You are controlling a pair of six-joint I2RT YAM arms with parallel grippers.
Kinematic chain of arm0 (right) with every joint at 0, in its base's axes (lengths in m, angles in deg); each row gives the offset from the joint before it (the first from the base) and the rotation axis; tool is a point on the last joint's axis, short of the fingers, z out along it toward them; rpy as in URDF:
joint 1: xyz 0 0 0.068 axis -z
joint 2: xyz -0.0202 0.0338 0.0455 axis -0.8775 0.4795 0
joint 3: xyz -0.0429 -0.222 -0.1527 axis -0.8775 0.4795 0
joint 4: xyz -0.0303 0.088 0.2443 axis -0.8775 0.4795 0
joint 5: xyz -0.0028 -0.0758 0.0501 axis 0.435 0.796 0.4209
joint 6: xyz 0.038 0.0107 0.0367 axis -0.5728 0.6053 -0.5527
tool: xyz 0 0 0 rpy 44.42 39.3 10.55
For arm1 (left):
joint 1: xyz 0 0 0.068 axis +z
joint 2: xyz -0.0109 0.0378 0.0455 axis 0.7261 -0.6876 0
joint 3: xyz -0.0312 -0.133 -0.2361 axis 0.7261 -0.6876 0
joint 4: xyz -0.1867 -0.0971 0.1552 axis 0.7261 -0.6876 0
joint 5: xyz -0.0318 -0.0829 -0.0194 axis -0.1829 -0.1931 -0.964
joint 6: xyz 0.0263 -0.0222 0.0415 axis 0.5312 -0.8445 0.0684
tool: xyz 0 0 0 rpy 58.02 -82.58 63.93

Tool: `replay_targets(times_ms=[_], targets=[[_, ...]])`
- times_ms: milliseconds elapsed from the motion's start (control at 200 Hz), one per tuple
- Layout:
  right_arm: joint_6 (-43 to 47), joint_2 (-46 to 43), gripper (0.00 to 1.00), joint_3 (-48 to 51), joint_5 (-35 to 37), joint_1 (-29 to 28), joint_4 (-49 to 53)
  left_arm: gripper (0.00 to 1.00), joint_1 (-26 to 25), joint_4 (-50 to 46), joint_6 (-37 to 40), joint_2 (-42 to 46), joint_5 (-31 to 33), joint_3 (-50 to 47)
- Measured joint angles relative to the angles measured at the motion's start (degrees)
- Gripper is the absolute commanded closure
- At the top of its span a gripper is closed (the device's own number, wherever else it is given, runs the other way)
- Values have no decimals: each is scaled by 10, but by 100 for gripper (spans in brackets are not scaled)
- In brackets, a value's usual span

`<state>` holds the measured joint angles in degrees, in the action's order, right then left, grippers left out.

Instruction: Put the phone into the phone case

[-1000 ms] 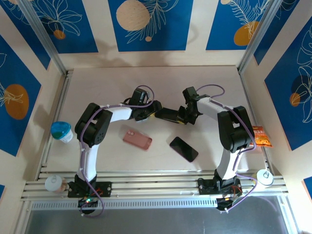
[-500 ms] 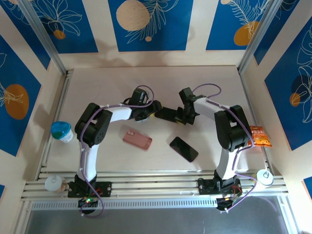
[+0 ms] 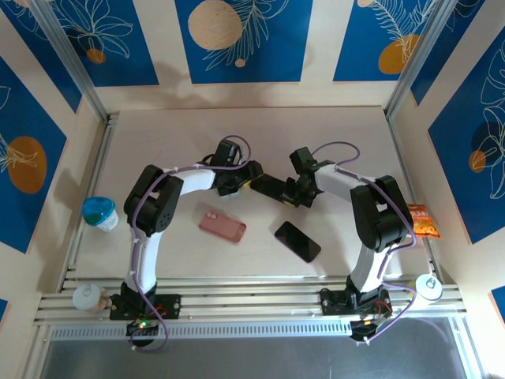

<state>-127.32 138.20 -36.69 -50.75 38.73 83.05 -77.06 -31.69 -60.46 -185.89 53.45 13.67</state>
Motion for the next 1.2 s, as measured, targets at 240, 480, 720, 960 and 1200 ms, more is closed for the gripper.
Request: replay_targets(times_ms=[240,480,720,960,1200], targets=[[18,-8,100,-67,-22,20,43,43,0,-2,19,-12,1,30],[53,5,100,-111,-18,61,42,43,0,-11,29,-4,7,24],[70,60,100,-113,-14,64,48,43,0,-8,29,42,7,-14],[77,73,100,-116,-4,64,54,43,0,9,18,56,6,-42],[81,73,100,-117,-4,65,55,43,-3,25,7,56,2,-51]])
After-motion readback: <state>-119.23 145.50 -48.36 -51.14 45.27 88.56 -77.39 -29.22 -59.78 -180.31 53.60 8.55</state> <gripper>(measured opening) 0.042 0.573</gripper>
